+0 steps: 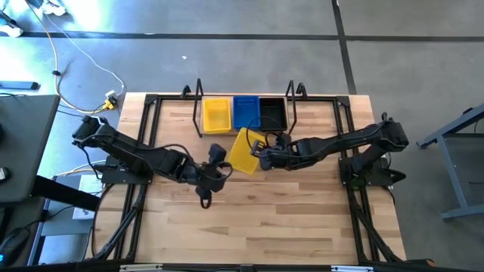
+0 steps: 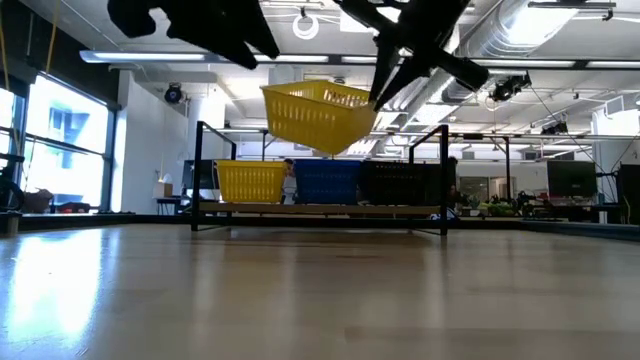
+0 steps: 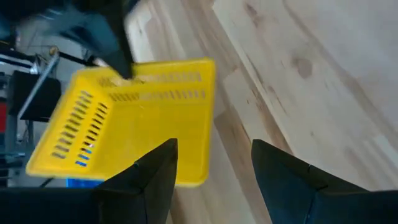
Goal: Stack baskets on shelf by color
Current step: Stack the yellow basket on top of the yellow baskets on the shelf
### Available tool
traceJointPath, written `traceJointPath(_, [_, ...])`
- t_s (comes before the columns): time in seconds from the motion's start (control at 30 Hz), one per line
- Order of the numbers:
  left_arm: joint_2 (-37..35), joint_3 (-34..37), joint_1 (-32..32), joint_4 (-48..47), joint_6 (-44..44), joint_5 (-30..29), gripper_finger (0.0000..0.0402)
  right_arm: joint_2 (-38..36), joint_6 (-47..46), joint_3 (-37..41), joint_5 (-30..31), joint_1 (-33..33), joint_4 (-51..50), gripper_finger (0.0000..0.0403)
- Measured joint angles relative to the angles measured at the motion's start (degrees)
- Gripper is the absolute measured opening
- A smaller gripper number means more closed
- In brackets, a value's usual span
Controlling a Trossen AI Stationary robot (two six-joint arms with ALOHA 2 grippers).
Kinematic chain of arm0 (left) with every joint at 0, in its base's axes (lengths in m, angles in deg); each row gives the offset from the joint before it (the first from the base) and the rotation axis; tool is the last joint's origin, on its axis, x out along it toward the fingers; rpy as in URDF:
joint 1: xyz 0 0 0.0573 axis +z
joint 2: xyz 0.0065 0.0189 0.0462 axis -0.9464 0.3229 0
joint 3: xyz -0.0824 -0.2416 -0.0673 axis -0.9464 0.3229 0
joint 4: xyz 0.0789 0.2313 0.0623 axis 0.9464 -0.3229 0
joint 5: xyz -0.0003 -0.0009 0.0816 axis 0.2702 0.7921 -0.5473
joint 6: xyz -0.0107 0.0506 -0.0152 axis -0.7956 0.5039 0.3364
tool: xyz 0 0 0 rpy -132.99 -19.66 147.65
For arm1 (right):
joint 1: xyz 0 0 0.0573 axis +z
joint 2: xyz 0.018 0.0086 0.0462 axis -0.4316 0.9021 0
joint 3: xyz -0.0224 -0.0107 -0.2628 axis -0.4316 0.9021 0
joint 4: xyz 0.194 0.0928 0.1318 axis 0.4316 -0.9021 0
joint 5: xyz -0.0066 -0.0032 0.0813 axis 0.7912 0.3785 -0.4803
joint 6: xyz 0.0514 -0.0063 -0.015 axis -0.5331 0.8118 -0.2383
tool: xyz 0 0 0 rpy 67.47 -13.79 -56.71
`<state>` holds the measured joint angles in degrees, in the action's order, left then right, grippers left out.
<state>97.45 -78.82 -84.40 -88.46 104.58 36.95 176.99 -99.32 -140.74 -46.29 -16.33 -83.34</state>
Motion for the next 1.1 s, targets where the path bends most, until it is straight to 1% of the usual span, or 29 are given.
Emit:
traceJointPath(0.13, [1.58,0.0,0.0,0.06,1.33,-1.57,0.0197,0.0,1.45,-0.12,1.51,0.0,4.18,0.0])
traceJointPath(0.33, [3.73,0.02,0.48,-0.17,2.03,-9.63,0.0197,0.0,3.51,-0.12,2.22,0.49,8.9,0.0])
traceJointPath(0.4, [4.11,0.02,0.89,-0.43,2.55,-10.25,0.0197,0.0,3.79,-0.12,2.92,0.99,9.98,0.0])
traceJointPath(0.5, [4.09,0.02,1.36,-1.42,2.68,-9.37,0.019,0.0,4.07,-0.12,3.06,1.59,10.49,0.0])
traceJointPath(0.57, [4.09,0.02,1.63,-2.01,2.68,-7.85,0.0172,0.0,4.09,-0.12,3.14,1.76,10.42,0.0])
traceJointPath(0.63, [4.09,0.02,1.61,-2.12,2.69,-6.82,0.0144,0.0,4.63,-0.12,3.3,1.75,10.26,0.0])
traceJointPath(0.87, [4.09,0.02,1.64,-2.43,2.64,-2.16,0.0018,0.0,9.06,-0.12,4.08,1.64,10.49,0.0016])
traceJointPath(0.93, [4.09,0.02,1.75,-2.13,2.39,-1.26,0.0008,0.0,9.47,-0.12,5.01,1.64,10.24,0.0022])
traceJointPath(1.03, [4.07,0.02,2.39,-2.41,1.44,1.01,0.0013,0.0,10.68,-0.12,7.01,1.64,9.59,0.0031])
traceJointPath(1.1, [4.07,0.02,3.2,-2.41,0.66,3.14,0.0007,0.0,12.18,-0.12,8.37,1.62,8.89,0.0039])
